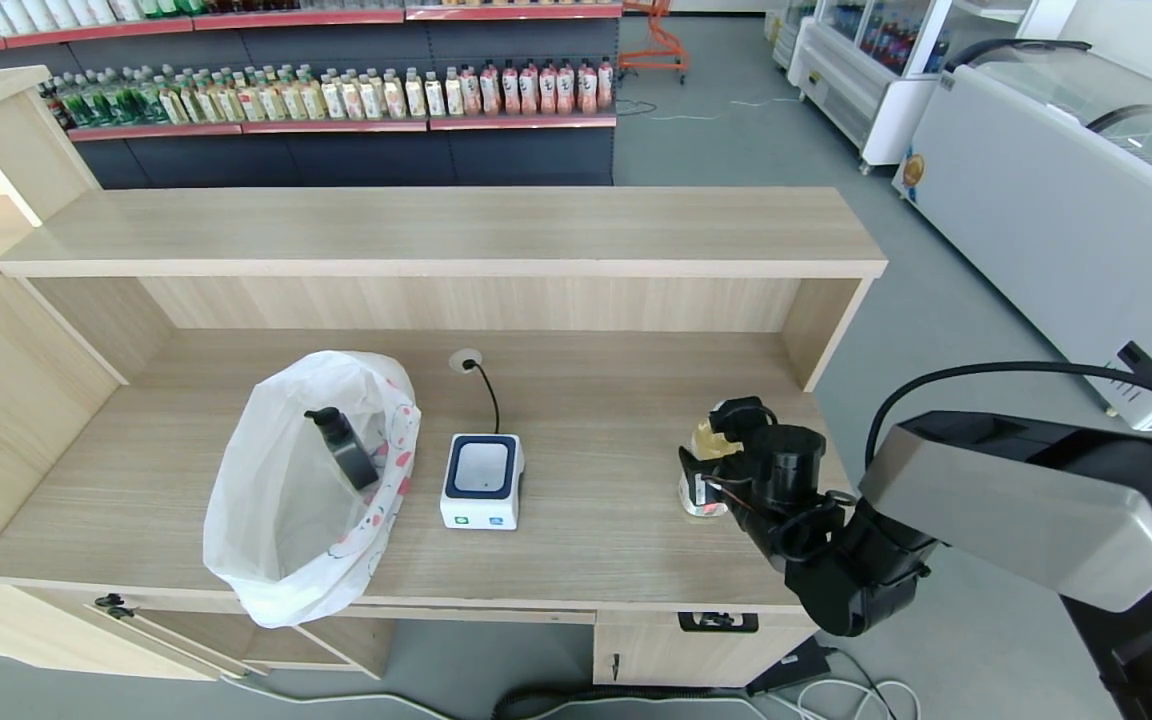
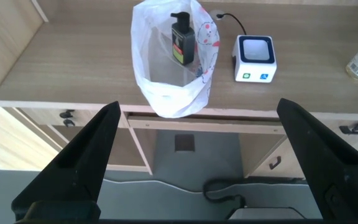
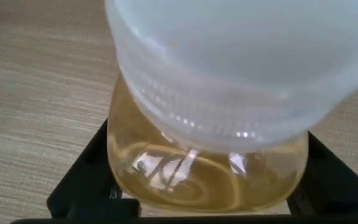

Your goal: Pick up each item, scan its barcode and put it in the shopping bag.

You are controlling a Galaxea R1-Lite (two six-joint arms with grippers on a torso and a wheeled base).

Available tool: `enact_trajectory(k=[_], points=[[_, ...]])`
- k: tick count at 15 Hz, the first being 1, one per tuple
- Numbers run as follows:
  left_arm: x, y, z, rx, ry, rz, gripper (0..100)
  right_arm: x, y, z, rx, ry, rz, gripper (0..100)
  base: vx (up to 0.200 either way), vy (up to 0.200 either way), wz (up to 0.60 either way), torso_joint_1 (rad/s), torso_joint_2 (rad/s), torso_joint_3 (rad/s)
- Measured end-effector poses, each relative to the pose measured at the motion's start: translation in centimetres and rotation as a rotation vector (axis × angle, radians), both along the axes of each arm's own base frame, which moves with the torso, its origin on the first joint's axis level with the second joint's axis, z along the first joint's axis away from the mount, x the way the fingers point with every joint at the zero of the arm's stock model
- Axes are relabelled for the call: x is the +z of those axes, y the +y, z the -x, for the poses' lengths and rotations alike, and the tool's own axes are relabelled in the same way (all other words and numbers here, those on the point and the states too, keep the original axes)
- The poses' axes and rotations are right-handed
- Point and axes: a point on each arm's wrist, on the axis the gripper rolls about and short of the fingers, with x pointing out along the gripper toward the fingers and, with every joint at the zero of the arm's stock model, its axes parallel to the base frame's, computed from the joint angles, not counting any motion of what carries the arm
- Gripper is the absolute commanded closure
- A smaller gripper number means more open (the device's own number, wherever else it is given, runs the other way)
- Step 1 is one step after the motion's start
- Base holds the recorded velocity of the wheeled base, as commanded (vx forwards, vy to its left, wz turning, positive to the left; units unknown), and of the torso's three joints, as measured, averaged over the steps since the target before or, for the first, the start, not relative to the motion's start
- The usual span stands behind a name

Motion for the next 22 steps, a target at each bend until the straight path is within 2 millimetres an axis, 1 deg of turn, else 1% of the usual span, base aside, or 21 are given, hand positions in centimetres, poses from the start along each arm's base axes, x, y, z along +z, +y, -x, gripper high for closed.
enact_trajectory(k=[2,5,7,8,11,13,14,15,17,18,21,22], points=[[0.0,0.0,0.0,0.000,0.000,0.000,0,0.0,0.0,-0.1,0.021,-0.003,0.010,100,0.000,0.000,0.00,0.000,0.00,0.000],[0.0,0.0,0.0,0.000,0.000,0.000,0,-0.2,-0.4,0.3,0.020,0.014,0.018,100,0.000,0.000,0.00,0.000,0.00,0.000],[0.0,0.0,0.0,0.000,0.000,0.000,0,0.2,-0.8,0.6,0.019,0.028,0.001,100,0.000,0.000,0.00,0.000,0.00,0.000],[0.0,0.0,0.0,0.000,0.000,0.000,0,0.9,-0.8,0.8,0.030,0.038,-0.025,100,0.000,0.000,0.00,0.000,0.00,0.000],[0.0,0.0,0.0,0.000,0.000,0.000,0,5.2,-1.0,2.1,0.115,0.070,-0.165,100,0.000,0.000,0.00,0.000,0.00,0.000],[0.0,0.0,0.0,0.000,0.000,0.000,0,9.2,-1.4,3.8,0.273,0.114,-0.313,100,0.000,0.000,0.00,0.000,0.00,0.000],[0.0,0.0,0.0,0.000,0.000,0.000,0,10.6,-1.7,4.9,0.374,0.136,-0.357,100,0.000,0.000,0.00,0.000,0.00,0.000],[0.0,0.0,0.0,0.000,0.000,0.000,0,11.6,-2.1,6.4,0.498,0.180,-0.389,100,0.000,0.000,0.00,0.000,0.00,0.000],[0.0,0.0,0.0,0.000,0.000,0.000,0,12.9,-3.0,8.9,0.669,0.233,-0.427,100,0.000,0.000,0.00,0.000,0.00,0.000],[0.0,0.0,0.0,0.000,0.000,0.000,0,13.2,-3.2,9.7,0.694,0.243,-0.433,100,0.000,0.000,0.00,0.000,0.00,0.000],[0.0,0.0,0.0,0.000,0.000,0.000,0,14.5,-3.5,11.2,0.921,0.261,-0.442,100,0.000,0.000,0.00,0.000,0.00,0.000],[0.0,0.0,0.0,0.000,0.000,0.000,0,14.9,-3.6,11.5,0.960,0.258,-0.442,100,0.000,0.000,0.00,0.000,0.00,0.000]])
